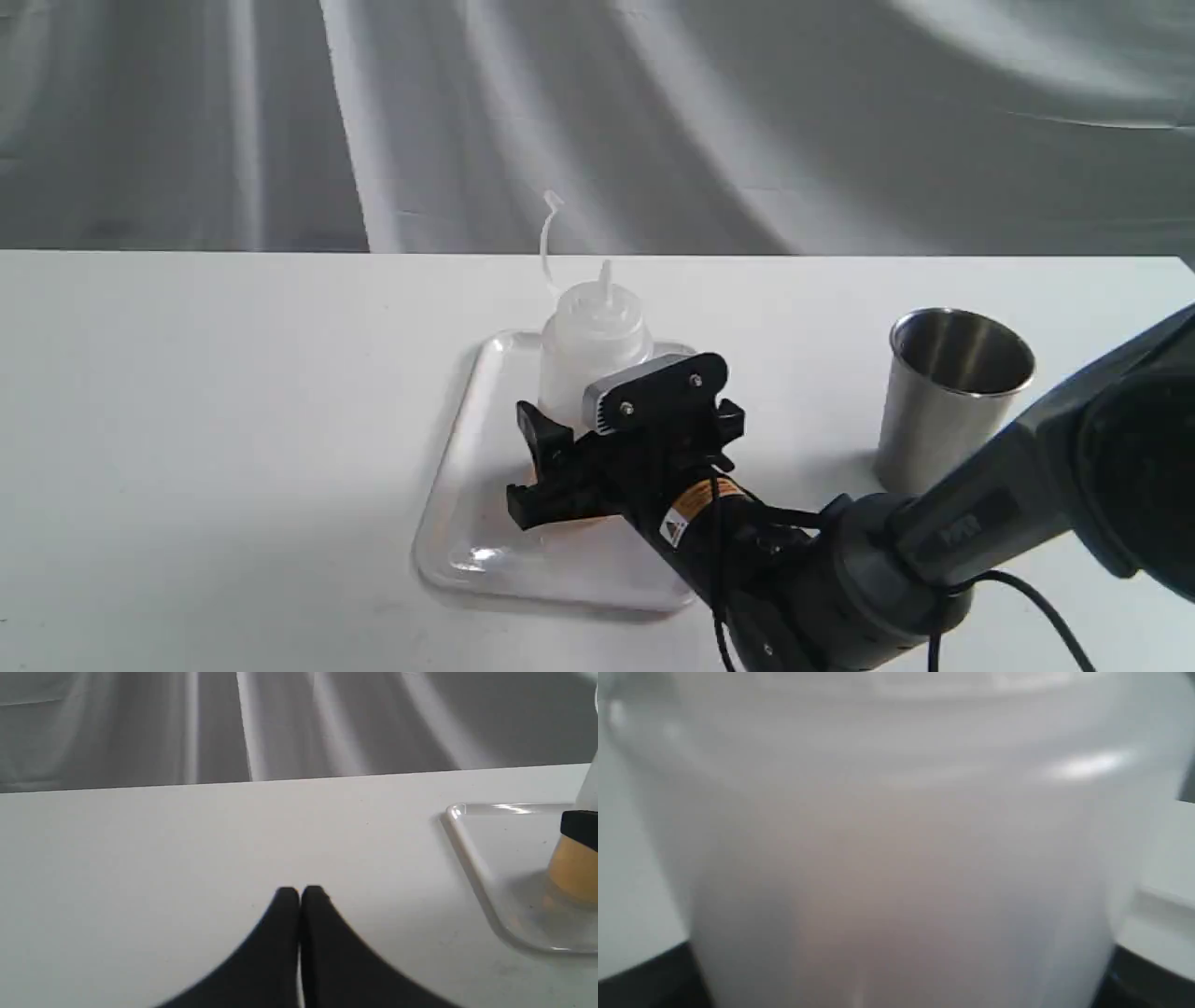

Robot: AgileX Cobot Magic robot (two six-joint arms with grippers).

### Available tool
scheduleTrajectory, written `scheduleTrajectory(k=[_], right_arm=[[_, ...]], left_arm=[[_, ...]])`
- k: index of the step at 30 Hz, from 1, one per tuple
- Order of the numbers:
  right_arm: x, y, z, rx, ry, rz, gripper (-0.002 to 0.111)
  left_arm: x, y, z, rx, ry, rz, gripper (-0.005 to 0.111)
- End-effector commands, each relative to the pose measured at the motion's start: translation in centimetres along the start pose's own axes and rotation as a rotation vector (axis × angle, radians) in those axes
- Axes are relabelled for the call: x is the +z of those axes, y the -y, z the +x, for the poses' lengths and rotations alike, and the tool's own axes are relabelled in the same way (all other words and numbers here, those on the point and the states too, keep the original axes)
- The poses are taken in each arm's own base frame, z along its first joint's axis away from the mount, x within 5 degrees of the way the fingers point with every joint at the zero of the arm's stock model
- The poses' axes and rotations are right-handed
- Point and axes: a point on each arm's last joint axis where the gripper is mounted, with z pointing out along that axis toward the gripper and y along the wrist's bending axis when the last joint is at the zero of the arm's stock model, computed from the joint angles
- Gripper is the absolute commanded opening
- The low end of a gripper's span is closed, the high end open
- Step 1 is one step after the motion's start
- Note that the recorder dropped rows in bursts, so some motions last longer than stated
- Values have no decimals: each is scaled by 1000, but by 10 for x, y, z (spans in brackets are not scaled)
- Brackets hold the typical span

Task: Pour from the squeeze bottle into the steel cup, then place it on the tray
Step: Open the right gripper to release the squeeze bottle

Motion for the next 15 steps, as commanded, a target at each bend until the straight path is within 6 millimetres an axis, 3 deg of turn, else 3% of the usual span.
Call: scheduleTrajectory(k=[1, 7, 11, 15], right_arm=[[1, 1, -4, 4, 28, 7, 41], [1, 1, -4, 3, 28, 5, 83], [1, 0, -3, -2, 17, -3, 94], [1, 0, -1, -2, -6, -3, 99]], left_arm=[[0, 0, 1, -4, 6, -2, 0], [0, 0, 1, -6, 6, -1, 0], [0, 0, 1, -6, 6, -1, 0], [0, 0, 1, -4, 6, -2, 0]])
